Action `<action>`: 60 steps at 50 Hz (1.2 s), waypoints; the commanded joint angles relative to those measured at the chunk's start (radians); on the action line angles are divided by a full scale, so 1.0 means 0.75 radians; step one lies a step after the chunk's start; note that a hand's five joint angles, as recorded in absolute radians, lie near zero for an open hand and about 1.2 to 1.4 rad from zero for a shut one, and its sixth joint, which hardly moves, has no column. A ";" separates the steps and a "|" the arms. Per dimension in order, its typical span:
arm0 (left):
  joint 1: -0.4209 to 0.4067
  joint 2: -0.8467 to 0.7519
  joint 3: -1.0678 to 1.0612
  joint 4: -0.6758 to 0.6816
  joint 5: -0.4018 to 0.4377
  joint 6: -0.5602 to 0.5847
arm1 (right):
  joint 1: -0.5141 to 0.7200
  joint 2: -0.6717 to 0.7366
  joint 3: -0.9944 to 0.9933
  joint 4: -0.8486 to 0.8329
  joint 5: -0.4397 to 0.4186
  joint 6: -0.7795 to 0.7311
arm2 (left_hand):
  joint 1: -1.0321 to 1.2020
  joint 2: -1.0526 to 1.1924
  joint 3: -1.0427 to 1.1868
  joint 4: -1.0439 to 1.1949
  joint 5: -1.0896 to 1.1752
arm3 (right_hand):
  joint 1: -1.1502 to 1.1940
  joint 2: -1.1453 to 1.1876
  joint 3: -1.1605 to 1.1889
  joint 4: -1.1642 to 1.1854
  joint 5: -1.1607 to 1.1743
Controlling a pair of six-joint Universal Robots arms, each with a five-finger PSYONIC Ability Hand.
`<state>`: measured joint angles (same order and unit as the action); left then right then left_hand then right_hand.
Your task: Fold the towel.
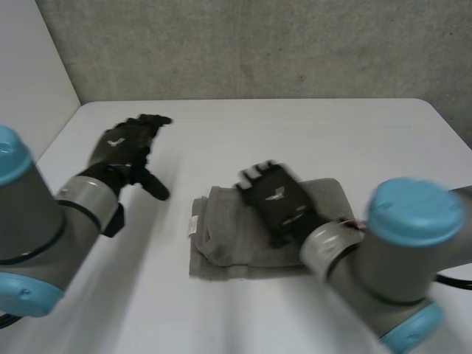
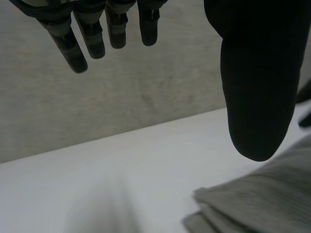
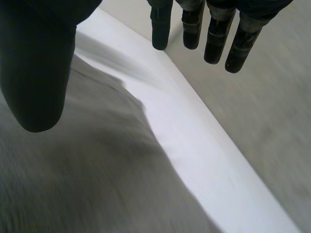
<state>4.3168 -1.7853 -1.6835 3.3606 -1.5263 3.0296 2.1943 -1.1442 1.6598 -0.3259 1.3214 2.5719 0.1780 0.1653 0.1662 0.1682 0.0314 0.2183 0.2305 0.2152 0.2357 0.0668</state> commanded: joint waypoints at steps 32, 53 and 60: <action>-0.465 -0.285 0.267 -0.184 -0.470 0.290 | -0.213 -0.123 0.062 0.062 -0.087 0.089 | -0.004 0.013 0.012 0.010 -0.041 | 1.571 1.554 1.575 1.547 1.540; -0.158 0.083 0.042 -0.169 -0.468 0.272 | 0.241 0.066 -0.131 0.070 0.244 -0.036 | -0.004 0.013 0.012 0.010 -0.041 | 0.652 0.636 0.656 0.629 0.621; -0.158 0.084 0.032 -0.163 -0.409 0.113 | -0.147 -0.180 0.130 0.073 0.167 0.162 | 0.012 0.029 0.028 0.025 -0.025 | 0.387 0.371 0.391 0.364 0.357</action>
<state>4.2027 -1.7194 -1.6533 3.2348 -1.8744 3.2176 2.3232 -1.1147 1.5899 -0.2734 1.4886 2.5649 0.1779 0.1648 0.1650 0.1672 0.0271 0.5434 0.6282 0.6146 0.6089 0.4223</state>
